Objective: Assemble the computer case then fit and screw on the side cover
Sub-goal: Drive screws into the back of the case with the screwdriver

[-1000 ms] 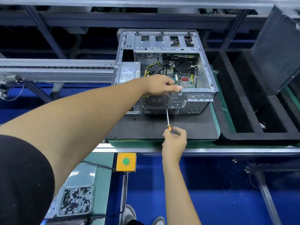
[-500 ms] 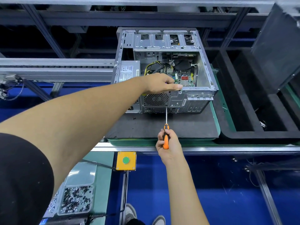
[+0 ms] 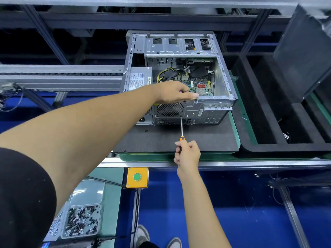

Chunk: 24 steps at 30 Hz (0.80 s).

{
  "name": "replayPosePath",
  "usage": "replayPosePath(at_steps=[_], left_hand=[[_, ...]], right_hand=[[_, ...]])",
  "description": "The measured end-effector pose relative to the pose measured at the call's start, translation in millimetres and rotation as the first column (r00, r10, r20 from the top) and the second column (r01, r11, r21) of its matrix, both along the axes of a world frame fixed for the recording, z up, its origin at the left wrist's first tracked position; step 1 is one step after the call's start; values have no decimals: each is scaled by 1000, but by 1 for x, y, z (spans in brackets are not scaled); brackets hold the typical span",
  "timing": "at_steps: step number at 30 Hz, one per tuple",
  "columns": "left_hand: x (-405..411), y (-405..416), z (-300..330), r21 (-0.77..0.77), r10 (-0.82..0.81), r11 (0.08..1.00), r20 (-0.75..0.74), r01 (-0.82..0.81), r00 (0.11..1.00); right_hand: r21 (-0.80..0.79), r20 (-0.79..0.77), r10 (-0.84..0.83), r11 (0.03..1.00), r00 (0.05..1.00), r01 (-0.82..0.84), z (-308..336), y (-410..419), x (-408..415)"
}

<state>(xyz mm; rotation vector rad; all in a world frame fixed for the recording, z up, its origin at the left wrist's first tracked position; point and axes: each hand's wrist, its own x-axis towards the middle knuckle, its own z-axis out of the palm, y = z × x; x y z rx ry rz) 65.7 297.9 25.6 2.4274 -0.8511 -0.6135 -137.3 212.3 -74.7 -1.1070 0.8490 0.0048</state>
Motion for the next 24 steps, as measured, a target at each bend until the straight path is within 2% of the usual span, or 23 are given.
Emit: replayPosePath(at_steps=[5, 8, 10, 13, 15, 17, 19, 21, 22, 24], left_hand=[[2, 1, -2, -16, 1, 1000, -16, -1, 1000], [2, 1, -1, -19, -1, 1000, -11, 1, 1000], [0, 1, 0, -26, 15, 1000, -9, -15, 1000], [-7, 0, 5, -16, 44, 999, 16, -44, 999], [-13, 0, 8, 4, 60, 998, 83, -61, 995], [-19, 1, 11, 14, 108, 993, 211, -114, 971], [-29, 4, 11, -22, 168, 984, 431, -176, 887], [-46, 13, 3, -178, 264, 964, 646, -195, 716], [-59, 21, -6, -298, 353, 934, 695, -196, 627], [-90, 45, -36, -496, 537, 840, 698, -223, 474]], right_hand=[[298, 12, 69, 952, 998, -69, 0, -12, 1], [375, 16, 94, 922, 995, -93, -1, -16, 1], [360, 23, 104, 927, 994, -106, -2, -17, 1], [256, 17, 102, 961, 995, -103, -2, -13, 0], [172, -5, 96, 981, 995, -94, -4, -10, -3], [74, -55, 102, 992, 993, -98, -6, -9, -9], [-27, -101, 129, 991, 986, -133, -11, -9, -17], [-136, -107, 182, 971, 977, -196, -17, -10, -24], [-203, -106, 213, 951, 971, -231, -19, -12, -27], [-342, -116, 266, 894, 957, -290, -24, -14, -28]])
